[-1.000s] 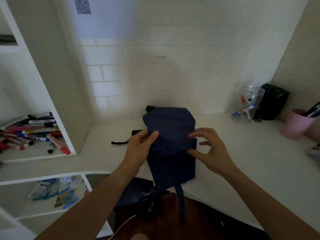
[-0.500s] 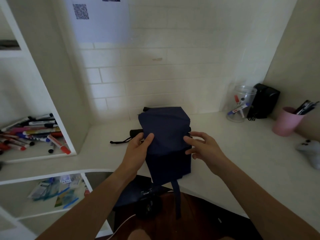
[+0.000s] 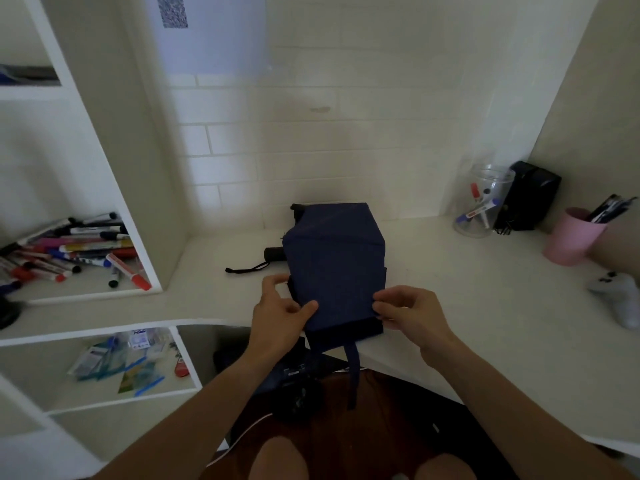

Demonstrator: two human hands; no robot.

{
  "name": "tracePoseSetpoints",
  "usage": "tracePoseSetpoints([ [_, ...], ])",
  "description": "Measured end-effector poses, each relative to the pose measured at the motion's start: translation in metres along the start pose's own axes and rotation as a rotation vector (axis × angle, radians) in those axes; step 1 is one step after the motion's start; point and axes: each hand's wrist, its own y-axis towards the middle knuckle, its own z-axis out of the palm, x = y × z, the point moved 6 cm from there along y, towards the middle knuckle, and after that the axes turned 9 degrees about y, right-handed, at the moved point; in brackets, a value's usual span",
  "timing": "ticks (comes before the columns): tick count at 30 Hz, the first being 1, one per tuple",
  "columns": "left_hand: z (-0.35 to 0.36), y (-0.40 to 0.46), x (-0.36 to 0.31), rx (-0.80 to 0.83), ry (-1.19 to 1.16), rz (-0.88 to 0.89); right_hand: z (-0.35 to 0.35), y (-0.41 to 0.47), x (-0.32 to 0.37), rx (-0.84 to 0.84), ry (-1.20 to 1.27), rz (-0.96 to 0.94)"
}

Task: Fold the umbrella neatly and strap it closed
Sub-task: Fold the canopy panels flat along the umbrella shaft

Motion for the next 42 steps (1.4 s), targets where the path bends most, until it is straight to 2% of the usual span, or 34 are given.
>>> tracePoseSetpoints([
  [5,0.005,-0.008,-0.001,0.021,0.273,0.276,-0.003,-0.004,-0.008,-0.032,-0.251,-0.072],
  [11,0.018,-0.005,0.0,0.12,0.622,0.401,0.001,-0.006,-0.015,0.026,-0.529,-0.144],
  [13,0.02,0.0,-0.004,0.101,0.754,0.449,0.003,-0.005,-0.017,0.037,-0.583,-0.17],
  [16,0.017,0.004,-0.025,-0.086,0.793,0.686,0.006,-0.002,-0.017,0.05,-0.63,-0.189],
  [17,0.021,0.004,-0.03,-0.082,0.794,0.785,0.006,0.0,-0.018,0.053,-0.642,-0.181],
  [19,0.036,0.005,-0.023,0.075,0.87,0.896,0.005,0.002,-0.019,0.068,-0.669,-0.15],
  [21,0.049,0.006,-0.004,0.252,0.964,0.873,0.006,0.002,-0.015,0.075,-0.755,-0.172],
  [22,0.053,0.006,0.004,0.308,0.997,0.849,0.009,0.0,-0.007,0.04,-0.823,-0.255],
  [24,0.057,0.004,0.013,0.348,1.037,0.827,0.025,-0.007,0.013,0.001,-0.887,-0.58],
  [25,0.057,0.003,0.013,0.348,1.041,0.825,0.037,-0.009,0.016,0.078,-0.916,-0.695],
  [26,0.057,0.002,0.013,0.349,1.041,0.821,0.048,-0.008,0.01,0.207,-0.983,-0.722],
  [28,0.054,0.001,0.017,0.36,1.042,0.799,0.055,0.0,-0.02,0.464,-1.155,-0.596],
  [29,0.053,0.002,0.021,0.368,1.04,0.78,0.051,0.004,-0.035,0.528,-1.217,-0.493],
  [31,0.051,0.005,0.026,0.388,1.021,0.746,0.04,0.013,-0.05,0.551,-1.268,-0.393],
  [36,0.054,0.03,0.023,0.477,0.988,0.665,0.048,0.033,-0.042,0.559,-1.23,-0.343],
  [38,0.055,0.037,0.022,0.502,0.988,0.67,0.044,0.045,-0.021,0.477,-1.058,-0.306],
  [41,0.056,0.038,0.023,0.487,0.977,0.695,0.023,0.068,0.044,-0.012,-0.703,-0.5],
  [42,0.056,0.036,0.022,0.472,0.972,0.707,0.016,0.076,0.062,-0.149,-0.587,-0.51],
])
